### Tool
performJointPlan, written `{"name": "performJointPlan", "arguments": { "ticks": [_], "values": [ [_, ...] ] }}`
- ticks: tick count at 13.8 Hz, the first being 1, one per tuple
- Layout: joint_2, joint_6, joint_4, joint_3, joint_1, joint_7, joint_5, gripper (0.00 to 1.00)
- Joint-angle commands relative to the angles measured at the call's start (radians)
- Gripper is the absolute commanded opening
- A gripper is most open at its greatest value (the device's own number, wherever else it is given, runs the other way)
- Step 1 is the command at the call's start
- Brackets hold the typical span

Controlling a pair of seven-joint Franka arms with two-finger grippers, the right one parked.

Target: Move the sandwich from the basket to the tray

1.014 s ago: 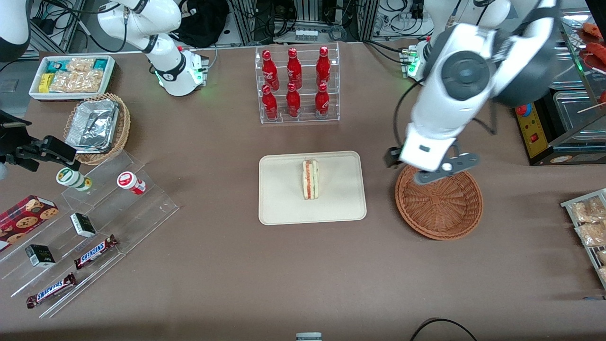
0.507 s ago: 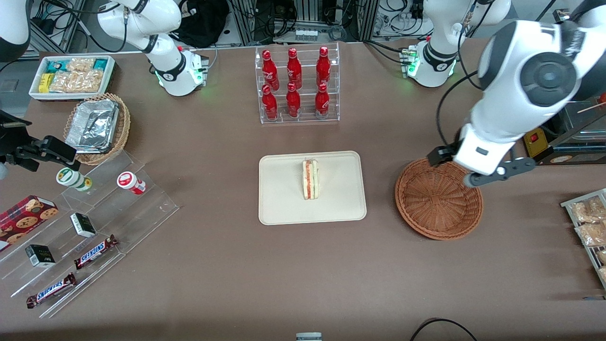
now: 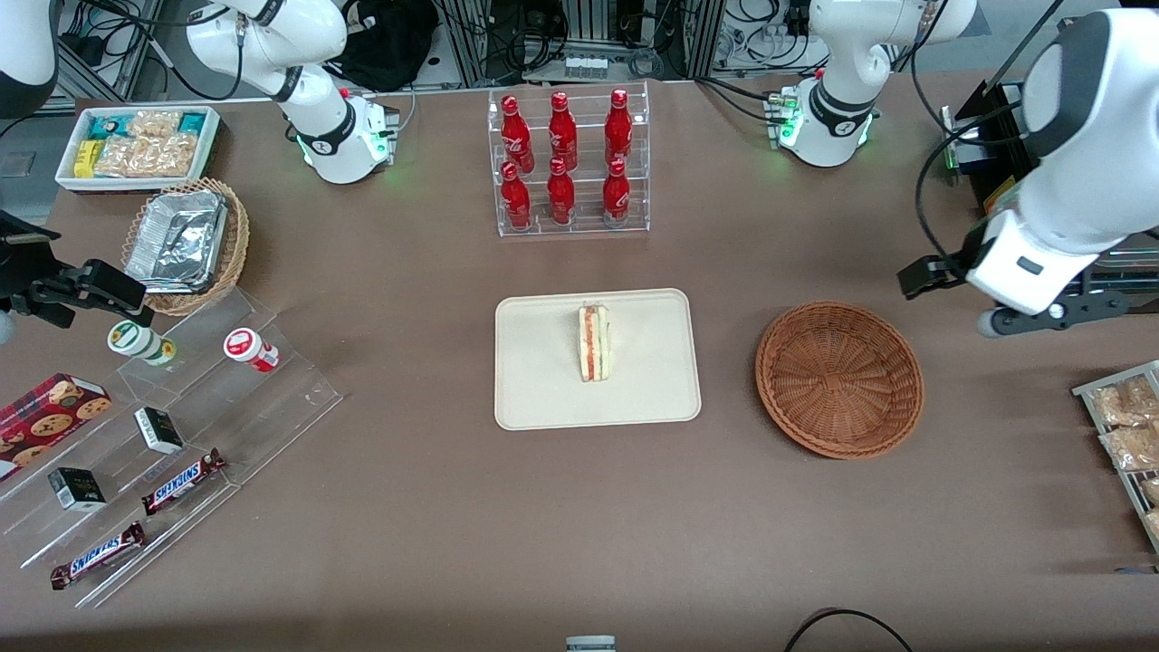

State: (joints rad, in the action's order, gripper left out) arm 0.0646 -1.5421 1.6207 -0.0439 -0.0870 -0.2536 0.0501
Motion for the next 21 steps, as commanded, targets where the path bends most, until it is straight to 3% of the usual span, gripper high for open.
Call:
{"name": "performJointPlan", "arguments": {
  "ticks": [1, 11, 21],
  "values": [
    [-0.049, 0.04, 0.018, -0.008, 0.079, 0.12, -0.007, 1.0],
    [-0.02, 0.01, -0.05, -0.01, 0.095, 0.158, -0.062, 1.0],
    [-0.029, 0.033, -0.102, -0.007, 0.104, 0.155, -0.026, 1.0]
  ]
}}
